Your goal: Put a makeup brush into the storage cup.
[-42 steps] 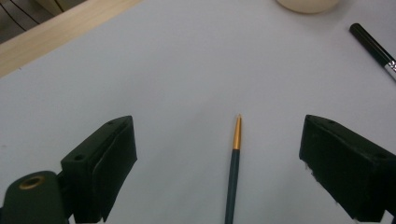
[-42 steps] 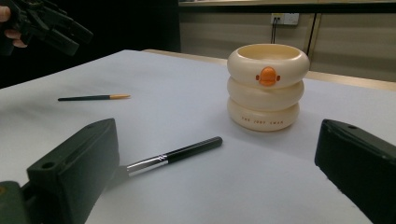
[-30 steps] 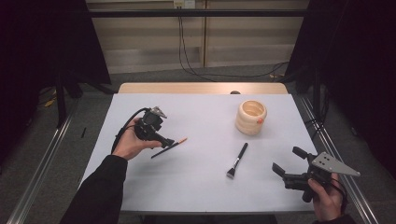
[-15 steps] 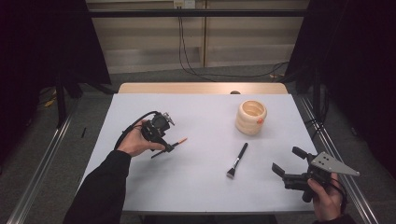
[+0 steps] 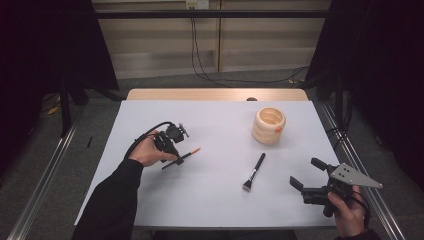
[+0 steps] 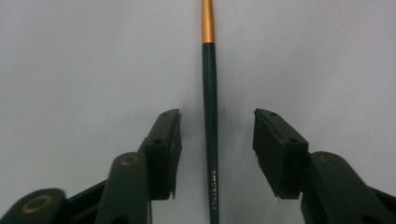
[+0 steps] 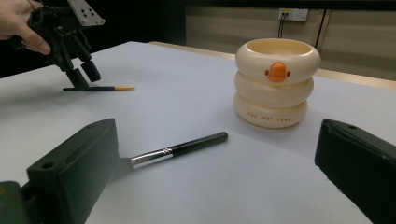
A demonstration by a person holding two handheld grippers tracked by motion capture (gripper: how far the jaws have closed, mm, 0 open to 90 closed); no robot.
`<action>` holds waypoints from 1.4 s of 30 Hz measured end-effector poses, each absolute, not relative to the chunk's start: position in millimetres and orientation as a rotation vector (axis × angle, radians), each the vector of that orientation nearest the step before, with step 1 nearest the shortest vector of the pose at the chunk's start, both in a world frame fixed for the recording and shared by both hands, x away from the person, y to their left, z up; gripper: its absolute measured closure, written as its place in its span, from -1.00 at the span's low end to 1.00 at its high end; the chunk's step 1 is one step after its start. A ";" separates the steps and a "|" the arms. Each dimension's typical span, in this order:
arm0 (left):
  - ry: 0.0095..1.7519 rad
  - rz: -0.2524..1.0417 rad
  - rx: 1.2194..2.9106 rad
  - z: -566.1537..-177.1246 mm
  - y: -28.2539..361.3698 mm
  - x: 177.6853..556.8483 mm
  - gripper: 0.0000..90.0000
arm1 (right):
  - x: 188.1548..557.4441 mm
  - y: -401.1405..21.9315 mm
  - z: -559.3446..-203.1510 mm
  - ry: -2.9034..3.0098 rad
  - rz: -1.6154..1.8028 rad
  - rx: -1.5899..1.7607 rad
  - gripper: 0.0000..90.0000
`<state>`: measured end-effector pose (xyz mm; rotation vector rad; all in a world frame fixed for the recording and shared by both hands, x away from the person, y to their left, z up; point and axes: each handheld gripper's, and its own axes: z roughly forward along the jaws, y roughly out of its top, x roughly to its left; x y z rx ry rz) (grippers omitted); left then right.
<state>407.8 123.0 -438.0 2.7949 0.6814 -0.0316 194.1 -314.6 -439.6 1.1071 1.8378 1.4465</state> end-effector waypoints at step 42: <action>0.685 -0.025 2.934 -445.6 106.1 414.8 0.88 | 194.7 -313.1 -440.4 1.848 1.434 1.103 -1.00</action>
